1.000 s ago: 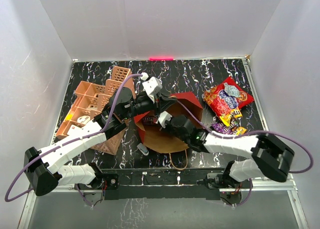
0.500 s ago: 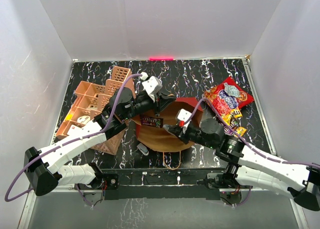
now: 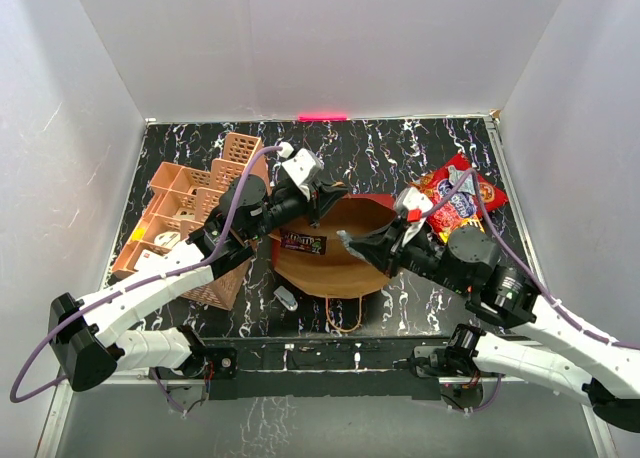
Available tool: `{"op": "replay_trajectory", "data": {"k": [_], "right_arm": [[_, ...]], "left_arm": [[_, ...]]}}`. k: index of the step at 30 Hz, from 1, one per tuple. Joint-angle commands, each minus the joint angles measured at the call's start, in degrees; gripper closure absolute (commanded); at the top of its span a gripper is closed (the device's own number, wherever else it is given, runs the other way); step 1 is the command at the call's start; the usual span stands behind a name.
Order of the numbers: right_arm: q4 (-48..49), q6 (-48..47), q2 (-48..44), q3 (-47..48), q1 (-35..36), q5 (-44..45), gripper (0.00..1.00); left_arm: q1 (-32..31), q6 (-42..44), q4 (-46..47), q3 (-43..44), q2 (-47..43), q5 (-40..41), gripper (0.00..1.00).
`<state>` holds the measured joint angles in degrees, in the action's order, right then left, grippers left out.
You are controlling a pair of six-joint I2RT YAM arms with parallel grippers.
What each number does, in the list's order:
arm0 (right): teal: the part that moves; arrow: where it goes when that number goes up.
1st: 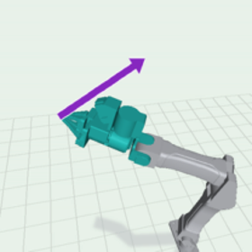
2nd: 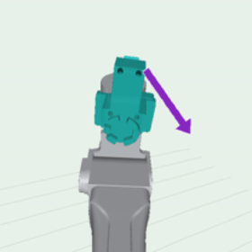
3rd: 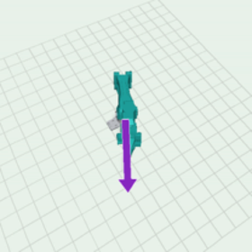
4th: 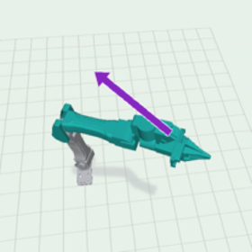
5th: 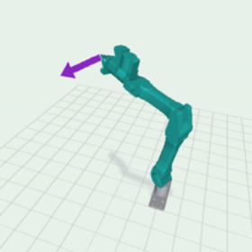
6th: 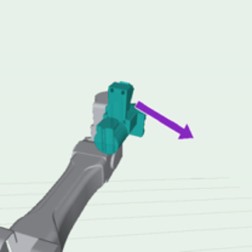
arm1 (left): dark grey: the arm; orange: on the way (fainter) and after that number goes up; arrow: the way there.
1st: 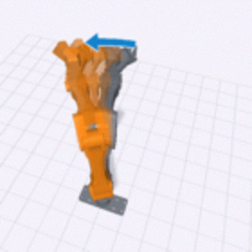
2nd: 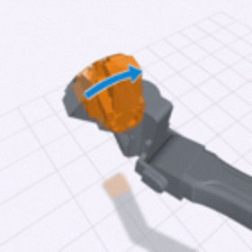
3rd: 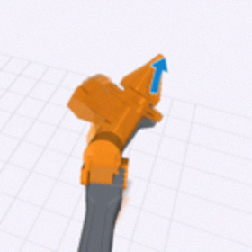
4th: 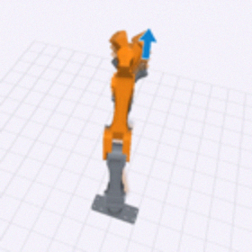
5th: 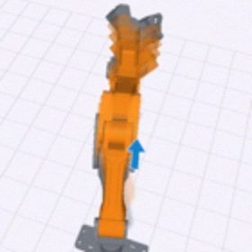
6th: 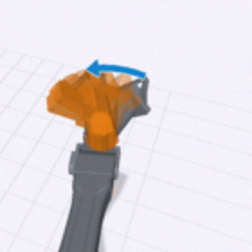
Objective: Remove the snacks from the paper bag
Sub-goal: Take out the snack from the paper bag, then place the snack at the center of the board.
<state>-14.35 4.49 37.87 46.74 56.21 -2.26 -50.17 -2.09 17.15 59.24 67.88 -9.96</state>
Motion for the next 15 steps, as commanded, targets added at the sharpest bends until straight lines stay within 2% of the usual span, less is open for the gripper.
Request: {"op": "replay_trajectory", "data": {"k": [1,4,15], "right_arm": [[-1.8,6.6,0.5,7.2,0.1,2.2,0.93],[-4.7,8.1,0.5,11.5,0.1,3.5,0.93],[-8.1,8.3,-5.0,18.7,0.1,17.8,0.93]], "left_arm": [[0.0,1.2,0.9,0.0,-0.5,2.9,1.00],[-0.1,1.5,0.6,0.2,-0.9,3.5,1.00],[-0.1,2.6,0.8,-0.4,-1.2,5.5,1.00]]}}
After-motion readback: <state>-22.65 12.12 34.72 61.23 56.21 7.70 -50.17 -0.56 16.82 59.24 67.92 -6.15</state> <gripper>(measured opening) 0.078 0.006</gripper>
